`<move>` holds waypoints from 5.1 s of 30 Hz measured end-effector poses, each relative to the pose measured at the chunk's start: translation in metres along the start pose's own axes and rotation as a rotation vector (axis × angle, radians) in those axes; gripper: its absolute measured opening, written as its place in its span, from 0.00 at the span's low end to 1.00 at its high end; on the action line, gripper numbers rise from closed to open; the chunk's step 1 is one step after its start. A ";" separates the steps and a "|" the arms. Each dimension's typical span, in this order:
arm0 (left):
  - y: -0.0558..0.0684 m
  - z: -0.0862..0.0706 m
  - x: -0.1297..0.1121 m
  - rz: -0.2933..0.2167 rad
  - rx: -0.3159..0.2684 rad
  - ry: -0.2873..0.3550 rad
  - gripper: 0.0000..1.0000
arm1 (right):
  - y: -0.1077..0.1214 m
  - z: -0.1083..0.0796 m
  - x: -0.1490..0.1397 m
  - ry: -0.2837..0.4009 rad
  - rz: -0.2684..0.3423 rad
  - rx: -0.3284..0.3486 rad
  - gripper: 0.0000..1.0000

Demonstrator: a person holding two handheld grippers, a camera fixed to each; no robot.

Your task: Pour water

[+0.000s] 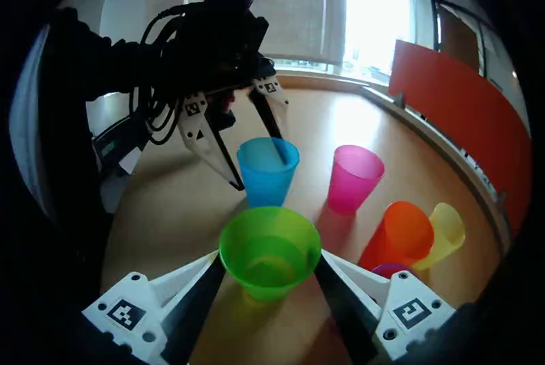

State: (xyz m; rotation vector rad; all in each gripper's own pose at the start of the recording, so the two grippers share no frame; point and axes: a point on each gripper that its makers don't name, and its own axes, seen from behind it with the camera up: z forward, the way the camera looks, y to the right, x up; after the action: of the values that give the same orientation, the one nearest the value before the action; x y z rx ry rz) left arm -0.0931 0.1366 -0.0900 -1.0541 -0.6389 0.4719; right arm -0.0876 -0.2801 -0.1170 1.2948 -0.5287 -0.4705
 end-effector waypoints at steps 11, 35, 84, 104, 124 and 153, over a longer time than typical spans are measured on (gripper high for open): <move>0.002 0.000 0.001 0.002 -0.002 -0.003 0.93 | 0.003 -0.004 0.003 0.009 0.005 -0.009 0.95; 0.002 -0.006 -0.011 0.003 0.014 -0.038 0.92 | 0.003 -0.011 0.001 -0.007 -0.016 -0.039 0.99; -0.009 -0.053 -0.023 -0.037 0.120 -0.041 0.93 | -0.001 -0.065 0.016 0.047 -0.027 -0.112 1.00; -0.016 -0.076 -0.026 -0.066 0.206 -0.033 0.93 | 0.000 -0.096 0.019 0.109 0.037 -0.187 1.00; -0.050 -0.105 -0.007 -0.194 0.397 0.140 0.92 | 0.025 -0.118 0.029 0.191 0.167 -0.335 1.00; -0.091 -0.141 0.014 -0.285 0.654 0.328 0.92 | 0.107 -0.186 0.040 0.369 0.308 -0.682 1.00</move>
State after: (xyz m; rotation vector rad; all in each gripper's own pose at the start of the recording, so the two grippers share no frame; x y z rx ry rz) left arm 0.0187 0.0161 -0.0534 -0.3938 -0.2954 0.2210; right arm 0.0616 -0.1383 -0.0436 0.6043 -0.2140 -0.1212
